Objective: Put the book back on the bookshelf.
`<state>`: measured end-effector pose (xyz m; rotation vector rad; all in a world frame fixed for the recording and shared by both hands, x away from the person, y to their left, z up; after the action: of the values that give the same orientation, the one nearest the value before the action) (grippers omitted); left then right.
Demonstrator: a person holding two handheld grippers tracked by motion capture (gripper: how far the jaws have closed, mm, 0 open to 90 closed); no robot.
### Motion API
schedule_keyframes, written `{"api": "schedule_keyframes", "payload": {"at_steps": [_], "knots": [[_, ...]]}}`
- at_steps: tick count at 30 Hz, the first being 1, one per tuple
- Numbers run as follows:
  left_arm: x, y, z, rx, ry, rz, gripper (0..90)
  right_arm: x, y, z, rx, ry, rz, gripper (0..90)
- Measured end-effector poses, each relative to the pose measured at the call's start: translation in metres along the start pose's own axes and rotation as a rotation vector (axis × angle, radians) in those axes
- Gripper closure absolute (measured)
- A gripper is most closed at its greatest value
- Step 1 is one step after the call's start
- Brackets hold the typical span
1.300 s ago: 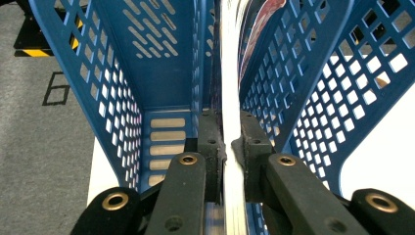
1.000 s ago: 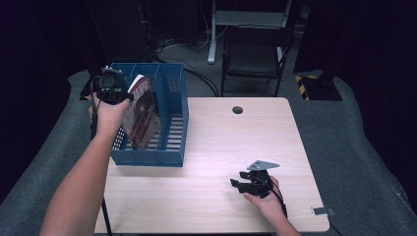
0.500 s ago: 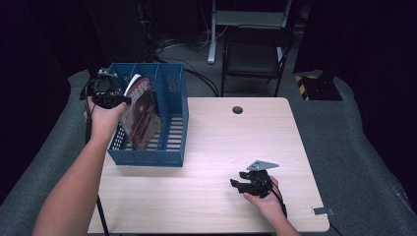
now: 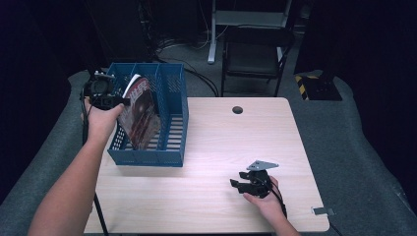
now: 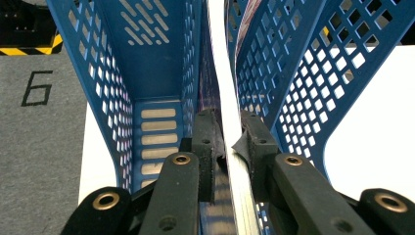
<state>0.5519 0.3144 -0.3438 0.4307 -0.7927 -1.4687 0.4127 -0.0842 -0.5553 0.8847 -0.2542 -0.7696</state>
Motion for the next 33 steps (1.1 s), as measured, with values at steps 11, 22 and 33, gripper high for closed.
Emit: {"api": "schedule_keyframes", "payload": {"at_steps": [11,22,33], "knots": [[-0.0025,0.0002,0.0003,-0.01,0.021,-0.004,82.7,0.0004,-0.0001,0.0,-0.001,-0.004,0.005,46.1],[-0.0029,0.0011,-0.0005,-0.002,0.033,0.008,83.7,0.0005,0.0008,-0.0001,0.008,-0.008,-0.008,46.1],[-0.0007,0.0044,-0.0022,0.014,0.043,-0.005,84.0,0.001,0.0,0.0008,0.001,-0.007,-0.008,46.1]]}}
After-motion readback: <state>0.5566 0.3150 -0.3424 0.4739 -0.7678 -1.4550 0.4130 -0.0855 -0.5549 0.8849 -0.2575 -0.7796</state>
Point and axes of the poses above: each handheld gripper's, and its own axes: z roughly backward along the jaws, y roughly out of its top, x roughly to its right, the point moved 8 cm from there along -z, roughly forward along the jaws, and after that the axes turned 7 degrees about z, right-handed, at the moved point
